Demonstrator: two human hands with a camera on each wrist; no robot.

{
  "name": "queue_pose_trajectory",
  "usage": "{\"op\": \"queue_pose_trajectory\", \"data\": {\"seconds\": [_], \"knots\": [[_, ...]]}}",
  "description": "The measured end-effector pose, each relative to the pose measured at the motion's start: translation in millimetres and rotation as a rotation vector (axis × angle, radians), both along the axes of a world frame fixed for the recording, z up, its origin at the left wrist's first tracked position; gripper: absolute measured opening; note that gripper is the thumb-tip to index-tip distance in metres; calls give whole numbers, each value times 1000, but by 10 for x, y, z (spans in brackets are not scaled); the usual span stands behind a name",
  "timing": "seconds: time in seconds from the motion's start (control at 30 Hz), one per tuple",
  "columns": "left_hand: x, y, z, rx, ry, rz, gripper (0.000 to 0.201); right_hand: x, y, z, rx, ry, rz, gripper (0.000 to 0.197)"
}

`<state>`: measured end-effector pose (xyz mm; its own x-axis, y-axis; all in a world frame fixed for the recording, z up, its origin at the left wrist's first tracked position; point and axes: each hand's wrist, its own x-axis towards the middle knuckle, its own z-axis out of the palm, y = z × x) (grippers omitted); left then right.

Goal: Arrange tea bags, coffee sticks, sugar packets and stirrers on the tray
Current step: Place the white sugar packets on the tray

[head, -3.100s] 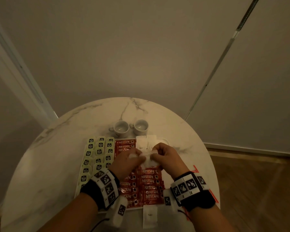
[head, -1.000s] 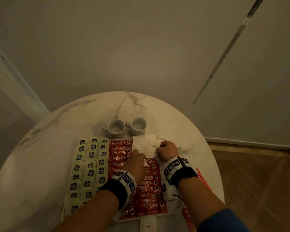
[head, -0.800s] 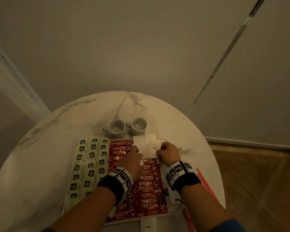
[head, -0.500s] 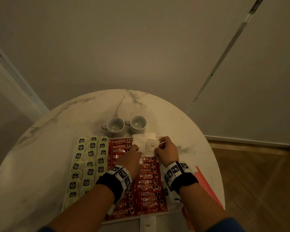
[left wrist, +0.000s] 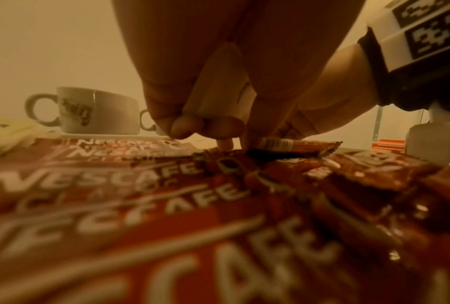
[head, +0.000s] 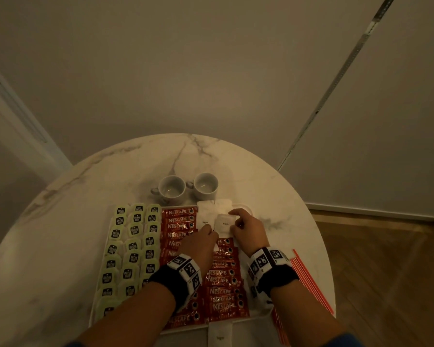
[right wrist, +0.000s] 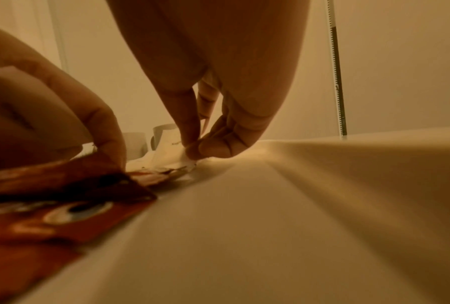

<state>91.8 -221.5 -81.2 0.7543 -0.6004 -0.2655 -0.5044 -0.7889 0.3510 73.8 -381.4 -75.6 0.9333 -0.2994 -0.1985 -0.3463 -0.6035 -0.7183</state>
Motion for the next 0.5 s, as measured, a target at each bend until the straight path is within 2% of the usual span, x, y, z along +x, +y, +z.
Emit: {"op": "queue_pose_trajectory", "data": {"seconds": [0.27,0.5], "knots": [[-16,-41,52,37,-14,-34,30,56,-25,10,-19,16,-10,35],[25,87,36,-82,37,79,26,23,-37,3,-62,68,68,35]]}}
